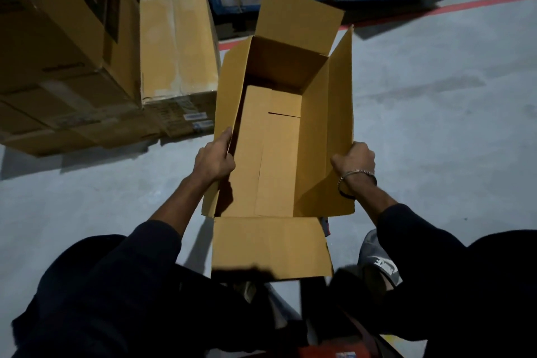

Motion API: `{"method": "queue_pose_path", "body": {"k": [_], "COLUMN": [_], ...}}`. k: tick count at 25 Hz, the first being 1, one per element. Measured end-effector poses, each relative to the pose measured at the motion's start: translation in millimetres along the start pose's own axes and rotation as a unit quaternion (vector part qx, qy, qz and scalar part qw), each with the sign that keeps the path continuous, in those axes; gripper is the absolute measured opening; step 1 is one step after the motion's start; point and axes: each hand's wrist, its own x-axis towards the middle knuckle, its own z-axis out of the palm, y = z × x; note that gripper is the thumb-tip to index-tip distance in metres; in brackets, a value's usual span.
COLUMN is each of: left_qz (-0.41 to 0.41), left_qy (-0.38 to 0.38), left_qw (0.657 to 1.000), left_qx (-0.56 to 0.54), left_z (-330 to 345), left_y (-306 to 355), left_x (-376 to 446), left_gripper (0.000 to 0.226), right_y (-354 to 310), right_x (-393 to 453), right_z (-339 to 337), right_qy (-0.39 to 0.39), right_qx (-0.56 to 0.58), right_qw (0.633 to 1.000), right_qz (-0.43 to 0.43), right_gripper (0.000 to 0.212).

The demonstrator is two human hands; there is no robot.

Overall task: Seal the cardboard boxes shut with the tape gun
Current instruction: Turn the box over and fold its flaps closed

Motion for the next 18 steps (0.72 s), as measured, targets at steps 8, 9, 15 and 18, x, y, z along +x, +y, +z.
{"method": "queue_pose_path", "body": {"k": [8, 9, 15, 18], "left_qz": [0.001, -0.01, -0.048, -0.097], "left_qy": [-0.089, -0.098, -0.062, -0.058], "left_qw": [0.992, 0.991, 0.991, 0.986], "left_qx": [-0.09, -0.095, -0.112, -0.125], "left_z": [25, 35, 57, 65], "left_y": [7, 4, -7, -14], "left_x": [-20, -25, -20, -22], "left_gripper": [0.075, 0.076, 0.073, 0.064], "right_y": [-1, 4, 15, 18], "right_x": [2, 4, 2, 23], "right_z": [-15, -16, 8, 3], "right_qy": [0.01, 0.0, -0.037, -0.057], "right_qx": [-0.088, -0.091, -0.072, -0.021], "right_qw": [0.996, 0.996, 0.996, 0.998], "right_qz": [-0.021, -0.021, -0.029, -0.006], "right_gripper": [0.021, 0.021, 0.012, 0.021]}}
